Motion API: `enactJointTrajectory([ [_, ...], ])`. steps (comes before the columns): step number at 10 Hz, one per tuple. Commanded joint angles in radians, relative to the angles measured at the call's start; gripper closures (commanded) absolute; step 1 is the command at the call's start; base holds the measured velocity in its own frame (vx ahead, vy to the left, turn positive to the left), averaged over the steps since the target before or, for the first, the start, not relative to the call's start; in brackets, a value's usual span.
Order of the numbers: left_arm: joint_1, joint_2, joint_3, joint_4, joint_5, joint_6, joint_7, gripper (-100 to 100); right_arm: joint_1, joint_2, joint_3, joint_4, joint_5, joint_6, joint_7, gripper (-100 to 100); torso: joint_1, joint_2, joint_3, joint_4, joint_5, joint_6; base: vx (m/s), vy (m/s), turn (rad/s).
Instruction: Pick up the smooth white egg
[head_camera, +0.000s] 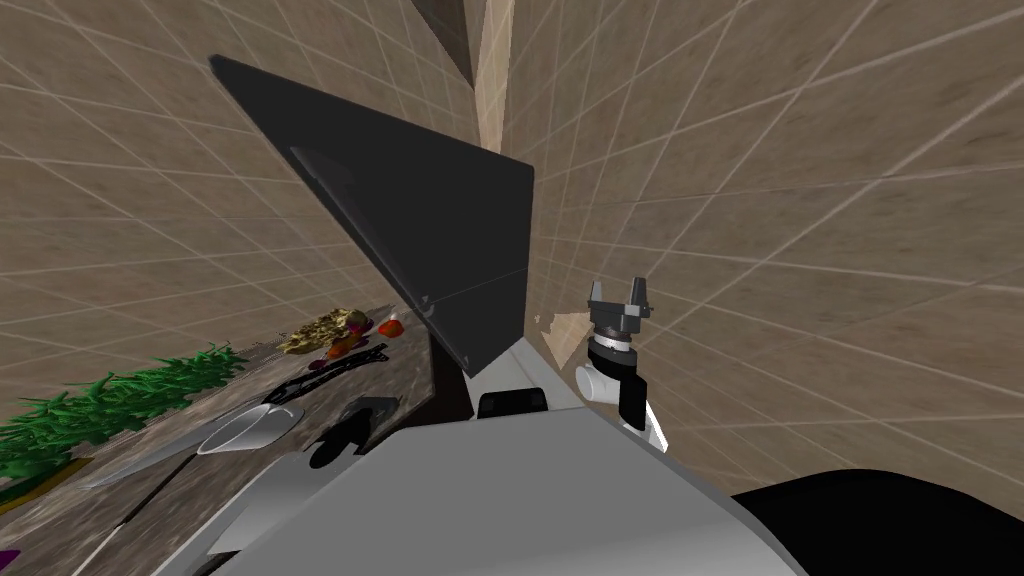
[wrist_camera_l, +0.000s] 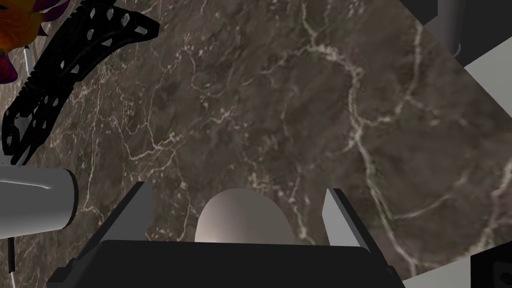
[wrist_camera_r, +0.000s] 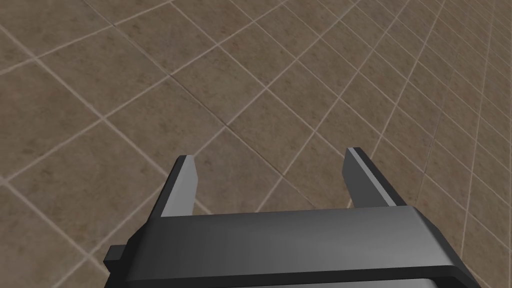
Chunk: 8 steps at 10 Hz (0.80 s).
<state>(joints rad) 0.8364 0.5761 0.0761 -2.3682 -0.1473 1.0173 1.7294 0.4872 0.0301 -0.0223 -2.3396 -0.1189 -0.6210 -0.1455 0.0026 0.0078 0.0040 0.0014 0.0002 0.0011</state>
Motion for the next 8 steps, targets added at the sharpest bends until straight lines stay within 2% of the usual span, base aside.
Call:
enactJointTrajectory([
  [1,-0.05,-0.014,0.017,0.05,0.006,0.03,-0.009,-100,0.0,0.0,0.0,0.0,0.0,0.0,0.0,0,0.0,0.0,0.0,0.0,0.0,0.0,-0.173,-0.002,-0.242],
  [2,-0.067,-0.014,0.017,0.051,0.006,0.03,-0.009,-100,0.0,0.0,0.0,0.0,0.0,0.0,0.0,0,-0.001,0.003,0.002,0.001,0.0,-0.001,-0.125,-0.012,-0.026],
  [4,-0.135,-0.027,0.041,0.115,0.019,0.07,-0.021,-100,0.0,0.0,0.0,0.0,0.0,0.0,0.0,0,-0.001,0.0,0.0,0.0,0.0,-0.001,-0.114,-0.005,-0.186],
  [5,-0.15,-0.027,0.041,0.115,0.019,0.07,-0.021,-100,0.0,0.0,0.0,0.0,0.0,0.0,0.0,0,-0.001,0.001,0.001,0.0,0.0,0.0,-0.1,0.007,-0.108],
  [7,-0.221,-0.039,0.065,0.179,0.033,0.109,-0.033,-100,0.0,0.0,0.0,0.0,0.0,0.0,0.0,0,0.0,-0.001,0.0,0.0,0.0,-0.001,-0.108,0.002,-0.178],
  [8,-0.234,-0.039,0.065,0.179,0.033,0.109,-0.033,-100,0.0,0.0,0.0,0.0,0.0,0.0,0.0,0,0.001,0.0,0.0,0.0,0.001,0.0,-0.104,0.001,-0.097],
])
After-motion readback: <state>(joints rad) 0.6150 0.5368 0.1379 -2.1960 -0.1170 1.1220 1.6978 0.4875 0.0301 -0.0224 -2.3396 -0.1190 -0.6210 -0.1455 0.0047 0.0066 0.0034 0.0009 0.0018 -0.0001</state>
